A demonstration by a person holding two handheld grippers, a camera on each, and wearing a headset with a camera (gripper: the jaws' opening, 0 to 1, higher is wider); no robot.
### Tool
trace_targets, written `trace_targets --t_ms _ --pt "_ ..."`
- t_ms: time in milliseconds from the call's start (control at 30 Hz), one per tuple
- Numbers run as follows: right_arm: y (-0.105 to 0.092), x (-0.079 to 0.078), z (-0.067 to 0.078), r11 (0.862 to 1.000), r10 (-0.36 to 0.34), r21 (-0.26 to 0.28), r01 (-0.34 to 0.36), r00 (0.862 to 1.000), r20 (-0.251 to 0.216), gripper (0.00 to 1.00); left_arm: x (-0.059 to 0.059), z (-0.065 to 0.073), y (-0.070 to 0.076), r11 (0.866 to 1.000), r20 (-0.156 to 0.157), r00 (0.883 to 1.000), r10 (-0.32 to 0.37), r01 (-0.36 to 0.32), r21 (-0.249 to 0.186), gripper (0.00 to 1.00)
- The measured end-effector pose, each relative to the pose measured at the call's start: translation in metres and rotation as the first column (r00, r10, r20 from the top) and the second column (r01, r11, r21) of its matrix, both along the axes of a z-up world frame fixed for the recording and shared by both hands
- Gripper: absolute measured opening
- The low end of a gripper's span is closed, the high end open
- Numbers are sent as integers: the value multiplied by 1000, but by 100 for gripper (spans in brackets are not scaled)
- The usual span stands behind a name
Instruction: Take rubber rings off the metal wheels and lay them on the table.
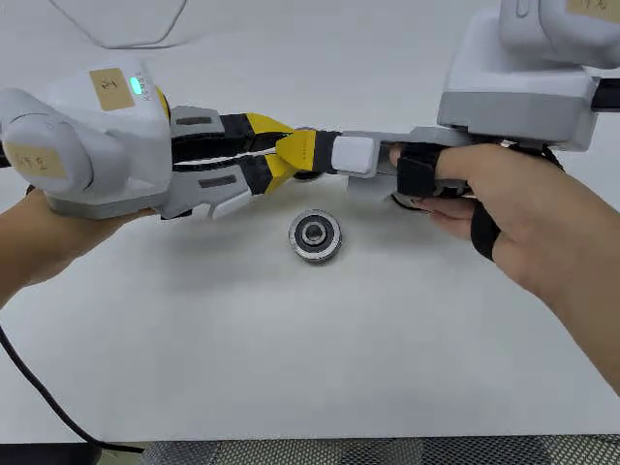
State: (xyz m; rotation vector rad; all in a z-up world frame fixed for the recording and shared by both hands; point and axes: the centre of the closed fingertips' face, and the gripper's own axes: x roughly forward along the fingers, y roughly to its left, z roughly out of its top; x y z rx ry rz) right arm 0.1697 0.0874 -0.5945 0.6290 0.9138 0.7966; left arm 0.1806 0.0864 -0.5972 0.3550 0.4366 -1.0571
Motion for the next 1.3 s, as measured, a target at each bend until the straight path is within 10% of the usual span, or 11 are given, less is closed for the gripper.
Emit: trace_targets --t_ms 1300 --pt "5 4 0 996 -37 -81 44 995 95 44 2 0 0 1000 5 1000 21 -21 -1 11"
